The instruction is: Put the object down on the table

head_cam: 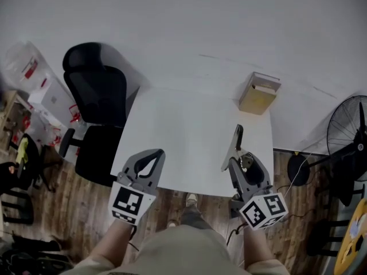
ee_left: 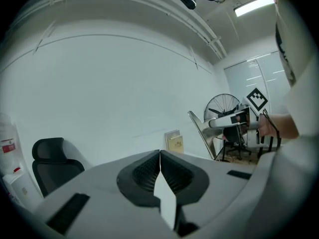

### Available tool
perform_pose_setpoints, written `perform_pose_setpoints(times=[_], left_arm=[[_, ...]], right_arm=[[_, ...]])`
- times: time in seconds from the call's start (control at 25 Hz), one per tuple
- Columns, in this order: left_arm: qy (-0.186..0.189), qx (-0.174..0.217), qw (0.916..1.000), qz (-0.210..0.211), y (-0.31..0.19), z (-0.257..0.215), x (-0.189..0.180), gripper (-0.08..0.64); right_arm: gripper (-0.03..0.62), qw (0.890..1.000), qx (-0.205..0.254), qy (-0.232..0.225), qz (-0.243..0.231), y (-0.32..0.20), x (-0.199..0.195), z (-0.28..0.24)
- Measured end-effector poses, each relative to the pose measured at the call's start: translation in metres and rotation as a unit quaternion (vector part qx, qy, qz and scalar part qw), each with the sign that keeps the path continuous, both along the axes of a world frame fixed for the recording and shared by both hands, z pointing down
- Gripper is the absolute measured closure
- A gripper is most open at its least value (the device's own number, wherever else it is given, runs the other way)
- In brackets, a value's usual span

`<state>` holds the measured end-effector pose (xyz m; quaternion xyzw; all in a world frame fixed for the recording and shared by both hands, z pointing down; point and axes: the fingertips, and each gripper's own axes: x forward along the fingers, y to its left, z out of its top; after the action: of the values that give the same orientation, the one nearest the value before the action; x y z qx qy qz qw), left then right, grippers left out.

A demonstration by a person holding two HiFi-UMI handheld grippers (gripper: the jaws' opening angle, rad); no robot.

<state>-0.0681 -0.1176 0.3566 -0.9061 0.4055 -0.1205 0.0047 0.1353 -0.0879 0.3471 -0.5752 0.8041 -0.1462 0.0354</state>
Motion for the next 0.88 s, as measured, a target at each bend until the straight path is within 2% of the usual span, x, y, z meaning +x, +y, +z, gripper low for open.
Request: perform_pose_setpoints(times=[0.12, 0.28, 0.48, 0.68, 0.88], left_arm=[[-0.006, -0.010, 0.9999, -0.003, -0.032, 0.009, 0.014, 0.538], [-0.011, -0.021, 0.9997, -0.009, -0.073, 0.018, 0.038, 0.538], [-0.013, -0.035, 0.9991, -0.020, -0.118, 0.035, 0.065, 0.538], [-0.010, -0.052, 0.9982, -0.029, -0.145, 0.053, 0.081, 0.538], [-0.004, -0.062, 0.9975, -0.034, -0.169, 0.070, 0.093, 0.538]], right_arm=[[0.347, 0.999, -0.025, -0.042, 0.007, -0.037, 0.021, 0.017], [0.347, 0.991, -0.069, -0.117, 0.017, -0.084, 0.050, 0.048], [0.347, 0.968, -0.126, -0.217, 0.021, -0.138, 0.084, 0.092], [0.347, 0.943, -0.167, -0.288, 0.017, -0.175, 0.101, 0.125], [0.347, 0.928, -0.202, -0.313, 0.007, -0.210, 0.101, 0.160]])
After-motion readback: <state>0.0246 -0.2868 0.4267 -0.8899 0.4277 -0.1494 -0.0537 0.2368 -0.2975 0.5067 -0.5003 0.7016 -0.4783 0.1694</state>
